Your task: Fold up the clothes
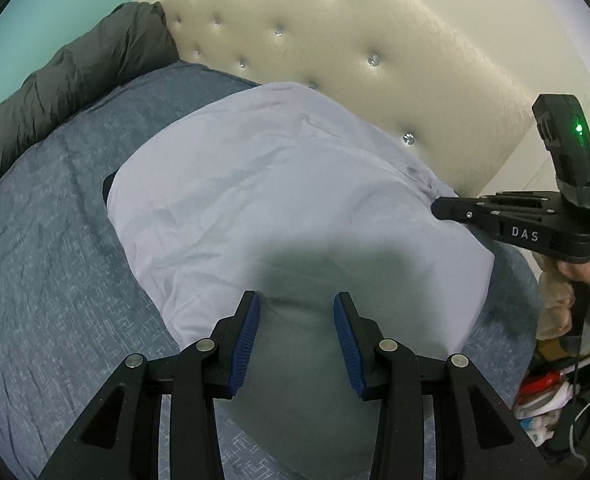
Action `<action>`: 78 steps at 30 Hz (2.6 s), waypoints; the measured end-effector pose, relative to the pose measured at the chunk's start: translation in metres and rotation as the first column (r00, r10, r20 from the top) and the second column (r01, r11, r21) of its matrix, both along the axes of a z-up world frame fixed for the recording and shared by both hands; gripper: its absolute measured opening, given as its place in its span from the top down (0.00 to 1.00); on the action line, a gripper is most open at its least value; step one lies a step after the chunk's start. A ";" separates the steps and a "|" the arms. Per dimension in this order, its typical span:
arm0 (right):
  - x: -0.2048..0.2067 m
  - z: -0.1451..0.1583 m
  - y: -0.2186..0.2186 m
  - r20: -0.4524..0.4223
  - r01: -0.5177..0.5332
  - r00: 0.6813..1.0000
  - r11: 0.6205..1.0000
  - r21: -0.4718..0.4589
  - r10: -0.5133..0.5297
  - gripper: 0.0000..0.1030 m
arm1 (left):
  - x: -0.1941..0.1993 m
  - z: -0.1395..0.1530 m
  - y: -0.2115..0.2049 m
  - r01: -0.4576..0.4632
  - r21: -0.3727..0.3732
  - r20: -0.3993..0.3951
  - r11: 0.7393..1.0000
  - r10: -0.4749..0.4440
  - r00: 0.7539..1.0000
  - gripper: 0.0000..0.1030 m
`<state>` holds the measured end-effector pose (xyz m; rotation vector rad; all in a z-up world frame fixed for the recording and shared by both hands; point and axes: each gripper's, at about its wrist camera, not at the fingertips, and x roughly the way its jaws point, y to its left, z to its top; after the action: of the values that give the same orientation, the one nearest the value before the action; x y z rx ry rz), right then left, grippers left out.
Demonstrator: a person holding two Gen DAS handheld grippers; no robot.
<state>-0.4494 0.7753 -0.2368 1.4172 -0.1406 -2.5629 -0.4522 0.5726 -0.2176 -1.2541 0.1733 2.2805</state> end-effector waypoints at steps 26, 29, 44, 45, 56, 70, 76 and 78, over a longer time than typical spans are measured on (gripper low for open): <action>0.047 0.056 0.013 -0.155 0.106 0.980 0.988 -0.112 -0.122 1.00 | 0.025 0.041 -0.013 -0.066 0.004 -0.054 0.998 0.066 0.996 0.59; 0.059 0.070 0.012 -0.178 0.114 0.975 0.986 -0.118 -0.134 1.00 | 0.031 0.054 -0.014 -0.067 0.018 -0.065 0.998 0.068 0.996 0.59; 0.122 0.131 -0.005 -0.258 0.139 0.952 0.983 -0.122 -0.167 0.99 | 0.094 0.119 -0.025 -0.065 0.070 -0.131 0.995 0.074 0.989 0.59; 0.126 0.134 -0.005 -0.264 0.141 0.949 0.982 -0.127 -0.170 0.99 | 0.099 0.123 -0.026 -0.065 0.071 -0.136 0.995 0.074 0.988 0.59; 0.173 0.166 -0.023 -0.307 0.149 0.936 0.985 -0.092 -0.170 0.99 | 0.142 0.160 -0.038 -0.053 0.095 -0.191 0.994 0.070 0.979 0.57; 0.222 0.190 -0.041 -0.347 0.207 0.914 0.977 -0.052 -0.212 0.92 | 0.184 0.181 -0.052 -0.054 0.124 -0.230 0.991 0.082 0.970 0.54; 0.246 0.200 -0.047 -0.363 0.226 0.904 0.973 -0.047 -0.228 0.90 | 0.200 0.189 -0.060 -0.054 0.134 -0.248 0.990 0.086 0.965 0.49; 0.252 0.203 -0.048 -0.365 0.231 0.901 0.972 -0.048 -0.233 0.89 | 0.205 0.192 -0.063 -0.050 0.142 -0.250 0.989 0.085 0.965 0.48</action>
<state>-0.1977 0.7270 -0.0336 0.9372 -0.2676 -2.9688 -0.2472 0.5097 -0.0256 -0.9090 0.0670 2.4636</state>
